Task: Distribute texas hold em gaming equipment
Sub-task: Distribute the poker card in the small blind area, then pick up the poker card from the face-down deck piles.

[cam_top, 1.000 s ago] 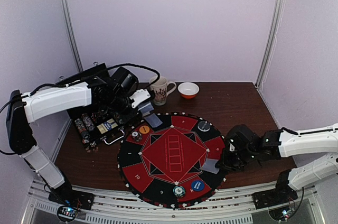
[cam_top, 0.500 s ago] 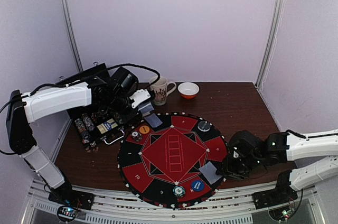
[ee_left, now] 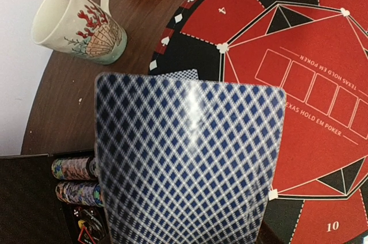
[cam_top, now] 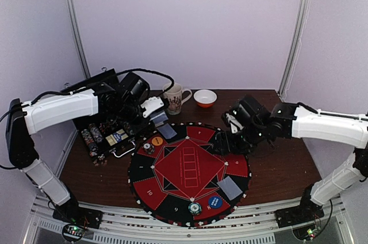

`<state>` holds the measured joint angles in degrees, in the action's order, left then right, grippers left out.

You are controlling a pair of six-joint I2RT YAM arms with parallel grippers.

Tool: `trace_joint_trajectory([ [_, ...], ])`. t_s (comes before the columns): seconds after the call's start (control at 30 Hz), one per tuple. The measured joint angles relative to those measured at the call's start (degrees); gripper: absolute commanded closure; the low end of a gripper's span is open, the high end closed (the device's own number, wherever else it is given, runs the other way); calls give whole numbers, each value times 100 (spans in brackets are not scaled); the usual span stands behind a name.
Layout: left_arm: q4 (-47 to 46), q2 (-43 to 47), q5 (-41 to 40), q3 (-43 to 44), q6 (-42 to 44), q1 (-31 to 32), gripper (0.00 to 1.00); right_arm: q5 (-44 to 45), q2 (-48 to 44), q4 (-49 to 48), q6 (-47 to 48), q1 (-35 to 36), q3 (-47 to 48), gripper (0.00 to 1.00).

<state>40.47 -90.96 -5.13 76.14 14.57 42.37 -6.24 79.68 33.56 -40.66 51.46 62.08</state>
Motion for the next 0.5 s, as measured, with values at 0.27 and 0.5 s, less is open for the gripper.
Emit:
trace_joint_trajectory([
  [0.27,-15,420,284,-2,289,70,50,-2184,1300,-1615,1010,-1285,1814,1],
  [0.5,-9,553,393,-2,463,162,50,-3580,2911,-2017,1727,-1086,3252,2],
])
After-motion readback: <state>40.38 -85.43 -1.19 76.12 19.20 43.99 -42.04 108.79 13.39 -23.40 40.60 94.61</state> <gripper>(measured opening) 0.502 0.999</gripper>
